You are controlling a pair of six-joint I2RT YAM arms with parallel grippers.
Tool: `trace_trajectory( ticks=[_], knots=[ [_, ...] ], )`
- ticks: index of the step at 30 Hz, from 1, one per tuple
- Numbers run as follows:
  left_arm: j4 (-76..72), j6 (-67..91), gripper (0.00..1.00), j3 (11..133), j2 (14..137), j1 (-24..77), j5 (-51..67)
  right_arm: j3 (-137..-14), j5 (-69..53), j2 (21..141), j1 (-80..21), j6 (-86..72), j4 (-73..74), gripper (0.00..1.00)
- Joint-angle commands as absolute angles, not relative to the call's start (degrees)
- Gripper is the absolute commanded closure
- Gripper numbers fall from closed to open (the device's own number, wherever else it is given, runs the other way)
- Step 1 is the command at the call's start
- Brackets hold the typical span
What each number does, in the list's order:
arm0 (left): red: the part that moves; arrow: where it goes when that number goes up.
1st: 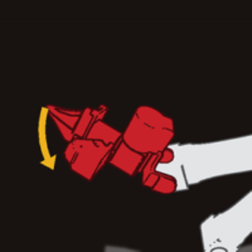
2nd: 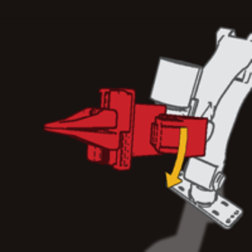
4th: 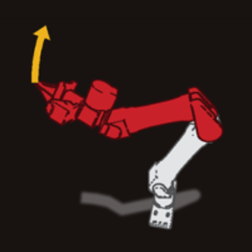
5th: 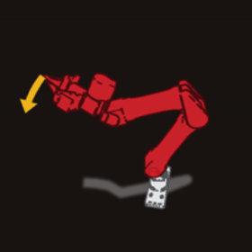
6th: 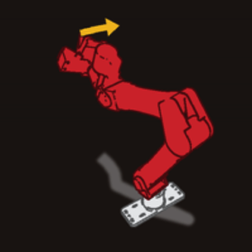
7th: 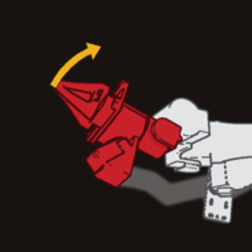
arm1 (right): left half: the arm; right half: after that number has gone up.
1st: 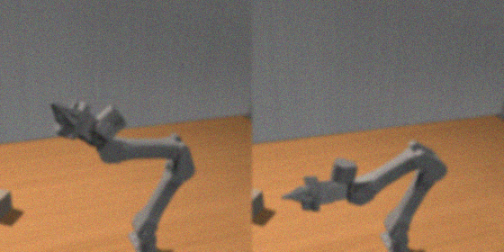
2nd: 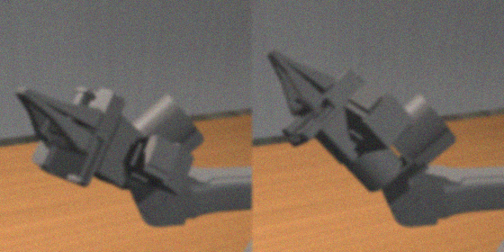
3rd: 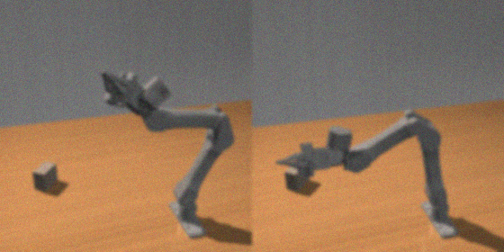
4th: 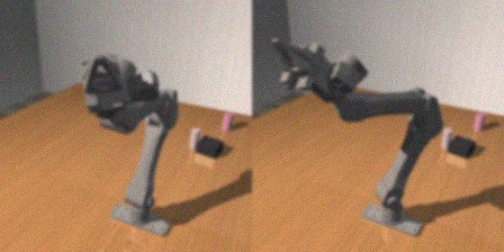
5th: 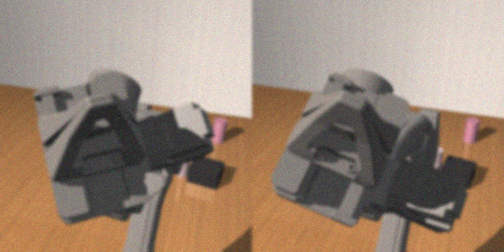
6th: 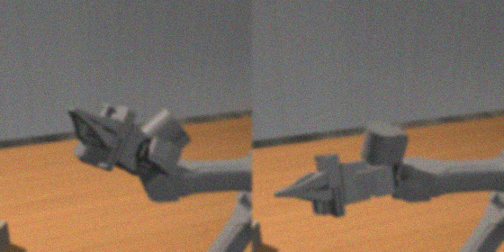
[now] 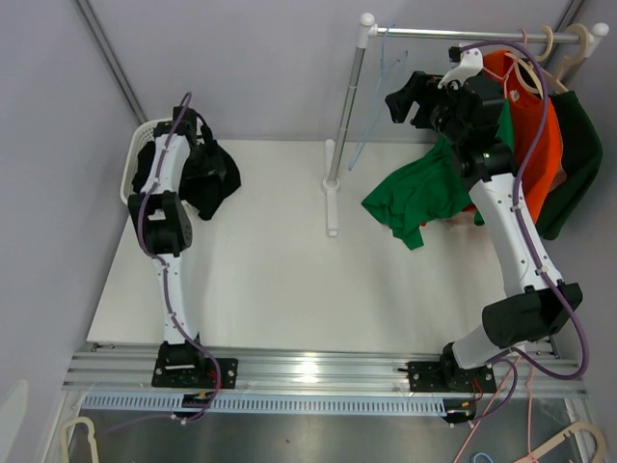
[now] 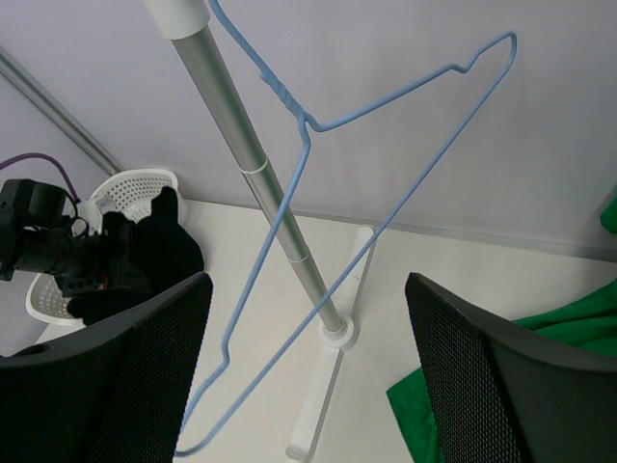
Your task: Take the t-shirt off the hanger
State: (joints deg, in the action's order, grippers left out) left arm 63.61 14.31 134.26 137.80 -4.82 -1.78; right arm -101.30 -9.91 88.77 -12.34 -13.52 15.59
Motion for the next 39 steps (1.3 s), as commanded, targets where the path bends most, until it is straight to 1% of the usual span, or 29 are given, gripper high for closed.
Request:
trace_trajectory(
  ticks=[1,2,3,5,6,7,9,15,18,19,20,26,30,31,34,36,37,38,39],
  knots=[
    [66.3,12.8,0.00,135.5,139.2,-4.0,1.3,-100.8,-11.2,85.8,-11.8,-14.3,12.7,0.14],
    [67.1,12.8,0.01,135.9,140.6,-4.0,1.3,-100.5,-11.2,85.6,-11.5,-14.4,12.6,0.14],
    [68.3,12.7,0.11,136.6,141.3,-4.0,1.1,-100.2,-11.3,85.0,-11.5,-14.5,12.2,0.14],
    [68.6,12.4,0.28,136.2,142.3,-4.0,1.1,-99.0,-11.5,84.5,-11.1,-14.8,11.8,0.14],
    [69.1,12.0,0.61,136.8,142.5,-4.0,1.4,-98.6,-11.7,84.0,-11.0,-14.9,11.5,0.14],
    [69.4,12.4,0.78,136.1,142.4,-3.9,1.4,-98.2,-12.0,83.8,-10.9,-15.0,11.4,0.14],
    [69.9,12.9,0.99,135.8,141.8,-4.0,2.0,-97.9,-12.5,83.6,-10.5,-15.2,11.2,0.14],
    [72.1,12.0,0.99,134.7,138.9,-3.3,4.3,-96.9,-13.2,82.1,-9.9,-15.6,11.7,0.14],
    [71.9,11.6,0.99,130.0,135.5,-2.0,7.2,-97.2,-12.0,82.0,-9.8,-15.2,13.5,0.14],
    [71.6,11.6,0.99,128.9,132.7,-1.7,7.9,-97.3,-11.8,81.9,-9.5,-14.9,14.0,0.14],
    [70.9,11.2,0.99,125.1,131.2,-1.0,9.0,-97.3,-11.7,81.7,-9.4,-14.9,14.3,0.14],
    [72.3,10.1,0.99,118.7,123.1,5.4,10.0,-96.1,-11.4,80.1,-6.8,-14.8,16.1,0.12],
    [70.8,8.7,0.99,110.0,118.9,10.2,13.8,-94.8,-12.0,79.0,-5.5,-14.8,16.7,0.12],
    [70.5,8.4,0.99,109.2,118.5,10.9,14.9,-94.7,-12.1,78.9,-5.3,-14.7,16.9,0.12],
    [68.7,9.6,0.99,107.7,117.6,11.5,13.4,-94.8,-12.7,79.0,-4.4,-14.5,17.8,0.11],
    [67.0,10.7,0.98,108.4,118.3,11.3,14.6,-95.0,-12.8,78.8,-3.6,-14.9,18.4,0.11],
    [66.7,11.1,0.95,111.2,119.1,11.3,15.5,-95.0,-13.0,78.4,-3.4,-14.9,18.5,0.11],
    [67.3,11.5,0.72,112.3,120.0,11.3,18.4,-95.0,-13.4,78.1,-3.3,-15.0,18.4,0.11],
    [67.6,11.9,0.60,113.9,121.0,11.4,20.3,-95.3,-13.4,78.0,-3.2,-15.0,18.6,0.11]
  ],
)
